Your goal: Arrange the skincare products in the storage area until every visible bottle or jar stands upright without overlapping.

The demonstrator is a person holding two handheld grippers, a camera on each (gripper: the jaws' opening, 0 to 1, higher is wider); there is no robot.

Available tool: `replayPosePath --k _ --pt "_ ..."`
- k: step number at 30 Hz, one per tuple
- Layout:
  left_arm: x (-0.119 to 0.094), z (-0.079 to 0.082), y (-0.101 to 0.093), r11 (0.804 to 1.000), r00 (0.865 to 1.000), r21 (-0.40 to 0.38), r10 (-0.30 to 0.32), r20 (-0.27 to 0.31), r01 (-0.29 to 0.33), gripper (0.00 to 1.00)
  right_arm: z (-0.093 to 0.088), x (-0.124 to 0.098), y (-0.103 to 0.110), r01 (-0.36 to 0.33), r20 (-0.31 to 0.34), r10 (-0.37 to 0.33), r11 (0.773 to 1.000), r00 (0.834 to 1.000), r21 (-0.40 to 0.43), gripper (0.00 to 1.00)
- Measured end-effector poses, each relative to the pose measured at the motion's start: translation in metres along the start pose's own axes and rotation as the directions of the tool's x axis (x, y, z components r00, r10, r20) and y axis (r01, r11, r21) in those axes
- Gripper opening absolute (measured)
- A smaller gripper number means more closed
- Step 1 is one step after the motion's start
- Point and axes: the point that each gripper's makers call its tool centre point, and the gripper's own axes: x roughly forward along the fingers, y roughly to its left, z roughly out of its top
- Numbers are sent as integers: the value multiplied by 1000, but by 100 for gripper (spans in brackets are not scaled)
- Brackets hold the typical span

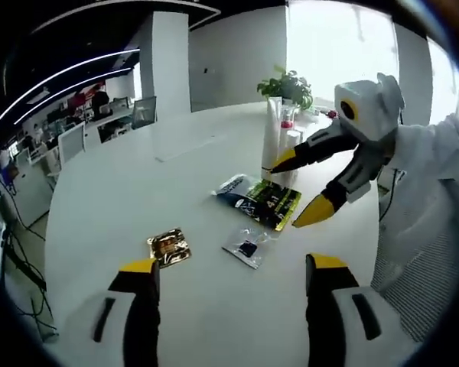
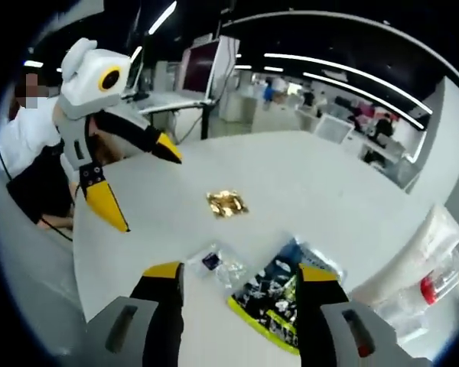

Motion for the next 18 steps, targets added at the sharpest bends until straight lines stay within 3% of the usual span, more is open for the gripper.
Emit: replayPosePath --k 6,18 --pt "-4 5 0 1000 1000 -5 5 18 -5 73 -1 -19 -11 33 4 -33 999 999 6 66" --pt "-9 15 0 1000 999 12 15 30 -16 76 0 -45 -28 94 18 -94 995 995 29 75"
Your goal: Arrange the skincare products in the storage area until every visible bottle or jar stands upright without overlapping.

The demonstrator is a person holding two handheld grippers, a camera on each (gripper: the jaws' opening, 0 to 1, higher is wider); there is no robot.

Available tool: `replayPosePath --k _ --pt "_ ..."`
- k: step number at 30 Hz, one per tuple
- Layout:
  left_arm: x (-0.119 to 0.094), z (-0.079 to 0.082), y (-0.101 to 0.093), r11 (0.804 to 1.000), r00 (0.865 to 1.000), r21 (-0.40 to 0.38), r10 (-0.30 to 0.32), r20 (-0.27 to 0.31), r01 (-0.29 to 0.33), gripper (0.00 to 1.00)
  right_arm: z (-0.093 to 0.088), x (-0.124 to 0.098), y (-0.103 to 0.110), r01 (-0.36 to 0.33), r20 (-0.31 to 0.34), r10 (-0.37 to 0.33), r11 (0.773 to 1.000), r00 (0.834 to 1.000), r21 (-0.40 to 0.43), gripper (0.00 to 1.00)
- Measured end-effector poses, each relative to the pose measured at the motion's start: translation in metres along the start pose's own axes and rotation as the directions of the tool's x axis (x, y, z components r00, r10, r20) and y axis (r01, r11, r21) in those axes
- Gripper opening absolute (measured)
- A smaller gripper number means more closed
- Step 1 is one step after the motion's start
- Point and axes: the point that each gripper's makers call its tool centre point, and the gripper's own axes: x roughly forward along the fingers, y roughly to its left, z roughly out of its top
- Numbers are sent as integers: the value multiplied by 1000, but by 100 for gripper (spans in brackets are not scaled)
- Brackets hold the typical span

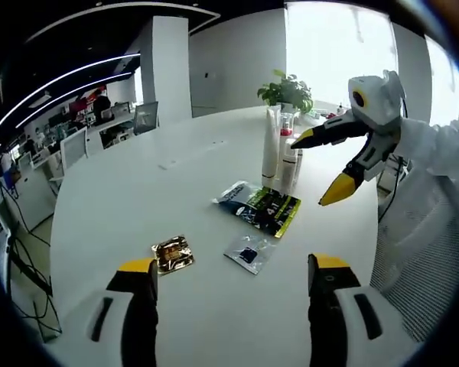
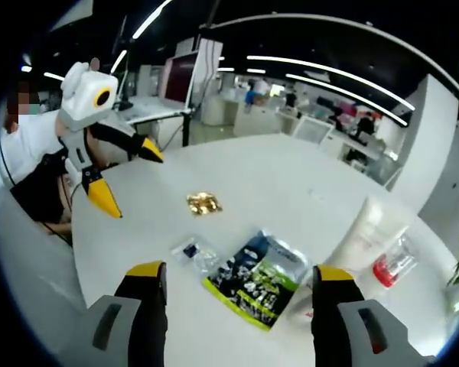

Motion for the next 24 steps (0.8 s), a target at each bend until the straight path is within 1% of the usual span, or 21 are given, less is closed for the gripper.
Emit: replayPosePath --k 5,7,10,17,21,22,24 --pt "-4 3 -3 1000 1000 4 -1 3 1 76 -4 -10 -6 9 -1 -9 1000 1000 5 80" --pt "-5 4 -4 1000 1000 1 -2 5 2 77 -5 -14 -9 20 -2 -20 1000 1000 12 81" --pt "-7 6 -6 1000 1000 9 -4 6 4 79 -10 -19 -12 30 -16 -30 999 999 31 86" --pt "-10 11 -9 1000 1000 0 3 20 -3 81 -14 -34 -23 64 -14 -64 996 998 62 90" --pt "-13 13 -14 1000 1000 12 -1 21 0 85 -17 -42 -30 85 -8 -85 993 996 76 90" --pt "-13 14 -13 1000 1000 12 12 26 -13 87 -17 -44 -32 87 -5 -87 993 996 85 91" --pt "-15 14 -12 1000 1000 8 12 26 -12 87 -21 -45 -32 81 -12 -80 991 997 104 93"
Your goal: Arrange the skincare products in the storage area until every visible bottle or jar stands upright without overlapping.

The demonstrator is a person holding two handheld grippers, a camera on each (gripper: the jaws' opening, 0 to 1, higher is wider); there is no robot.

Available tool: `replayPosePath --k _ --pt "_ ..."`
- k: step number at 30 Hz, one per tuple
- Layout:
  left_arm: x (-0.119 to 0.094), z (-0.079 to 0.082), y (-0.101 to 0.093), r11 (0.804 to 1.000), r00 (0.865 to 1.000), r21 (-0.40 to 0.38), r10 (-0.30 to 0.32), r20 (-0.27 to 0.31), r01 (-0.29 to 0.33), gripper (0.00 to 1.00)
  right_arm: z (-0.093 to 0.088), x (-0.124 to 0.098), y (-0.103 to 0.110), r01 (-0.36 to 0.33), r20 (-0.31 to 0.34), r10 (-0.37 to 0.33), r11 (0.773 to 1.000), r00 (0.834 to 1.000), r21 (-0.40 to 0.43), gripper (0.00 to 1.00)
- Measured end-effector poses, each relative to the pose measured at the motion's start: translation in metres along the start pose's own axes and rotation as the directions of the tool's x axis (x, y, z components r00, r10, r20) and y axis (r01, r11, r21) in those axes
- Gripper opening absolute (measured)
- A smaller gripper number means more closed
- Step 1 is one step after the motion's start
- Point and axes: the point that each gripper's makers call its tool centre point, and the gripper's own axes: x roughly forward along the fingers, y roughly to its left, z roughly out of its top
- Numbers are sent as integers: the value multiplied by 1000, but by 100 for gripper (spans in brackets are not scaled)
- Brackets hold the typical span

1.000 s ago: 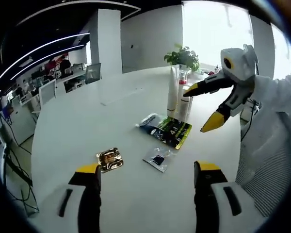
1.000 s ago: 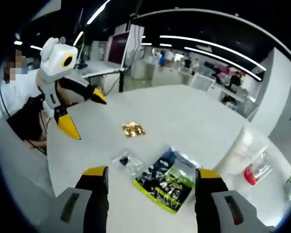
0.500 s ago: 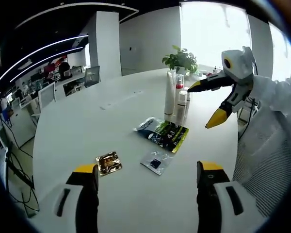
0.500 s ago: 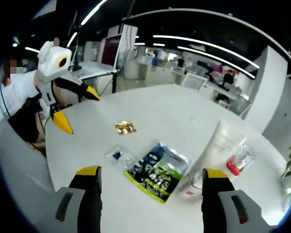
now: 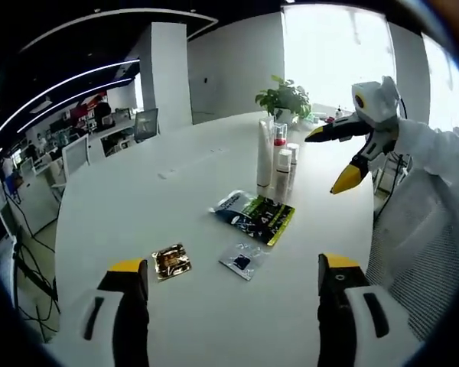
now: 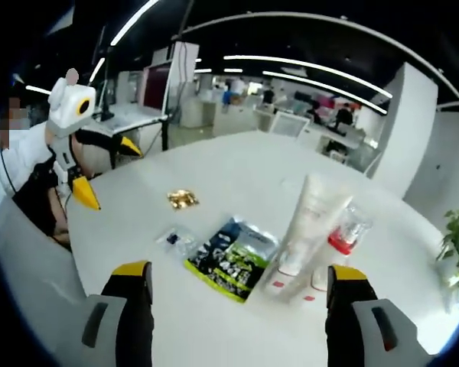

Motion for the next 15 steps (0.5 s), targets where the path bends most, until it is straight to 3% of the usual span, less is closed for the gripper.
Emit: replayPosePath --k 5,15 --pt "-2 0 -2 1000 1000 -11 -5 2 5 88 -7 -6 -4 5 -15 -4 1000 1000 20 99" --pt "-2 0 -8 999 1000 -24 -25 9 26 93 -10 -10 -10 26 -29 -25 999 999 33 99"
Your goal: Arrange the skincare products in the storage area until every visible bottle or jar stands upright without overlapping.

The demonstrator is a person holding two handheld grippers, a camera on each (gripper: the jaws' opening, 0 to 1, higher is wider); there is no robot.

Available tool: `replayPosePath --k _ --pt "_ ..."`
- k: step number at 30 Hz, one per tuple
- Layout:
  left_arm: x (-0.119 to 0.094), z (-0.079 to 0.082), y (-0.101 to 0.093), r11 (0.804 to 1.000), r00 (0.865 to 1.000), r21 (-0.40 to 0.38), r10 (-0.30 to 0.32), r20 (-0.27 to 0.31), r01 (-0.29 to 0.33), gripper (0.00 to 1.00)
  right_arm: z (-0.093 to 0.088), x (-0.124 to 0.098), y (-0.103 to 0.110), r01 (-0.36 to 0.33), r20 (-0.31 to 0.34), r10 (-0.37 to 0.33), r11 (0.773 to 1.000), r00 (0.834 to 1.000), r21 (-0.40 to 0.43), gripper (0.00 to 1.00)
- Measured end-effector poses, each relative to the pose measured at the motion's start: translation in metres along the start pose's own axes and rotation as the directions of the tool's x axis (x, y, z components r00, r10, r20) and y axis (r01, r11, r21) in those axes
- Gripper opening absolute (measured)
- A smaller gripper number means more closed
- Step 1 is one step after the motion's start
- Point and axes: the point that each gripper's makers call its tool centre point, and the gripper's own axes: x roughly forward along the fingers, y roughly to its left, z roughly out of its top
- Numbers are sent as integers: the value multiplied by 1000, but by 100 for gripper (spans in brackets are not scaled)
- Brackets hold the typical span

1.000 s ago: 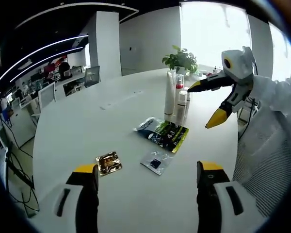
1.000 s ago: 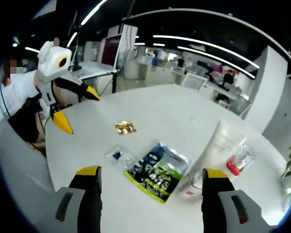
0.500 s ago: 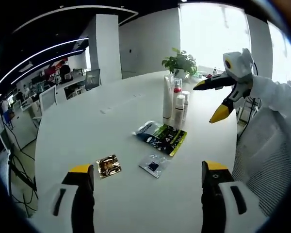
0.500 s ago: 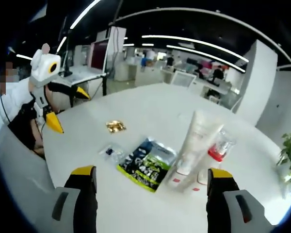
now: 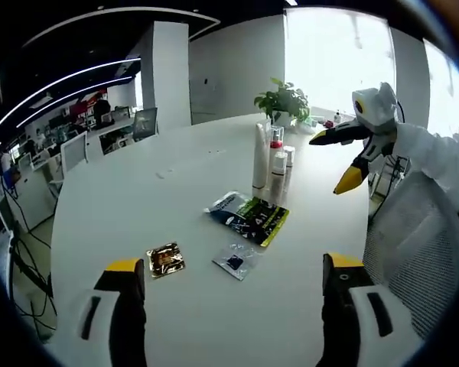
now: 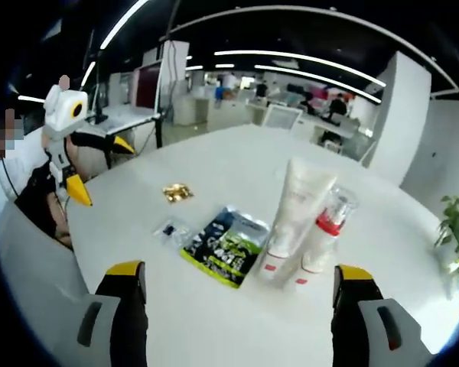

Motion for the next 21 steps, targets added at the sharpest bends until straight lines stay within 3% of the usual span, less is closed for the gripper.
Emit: replayPosePath --k 21 --pt "3 -4 0 999 1000 -27 -22 -5 22 99 0 0 -3 11 -4 -11 1000 1000 13 99"
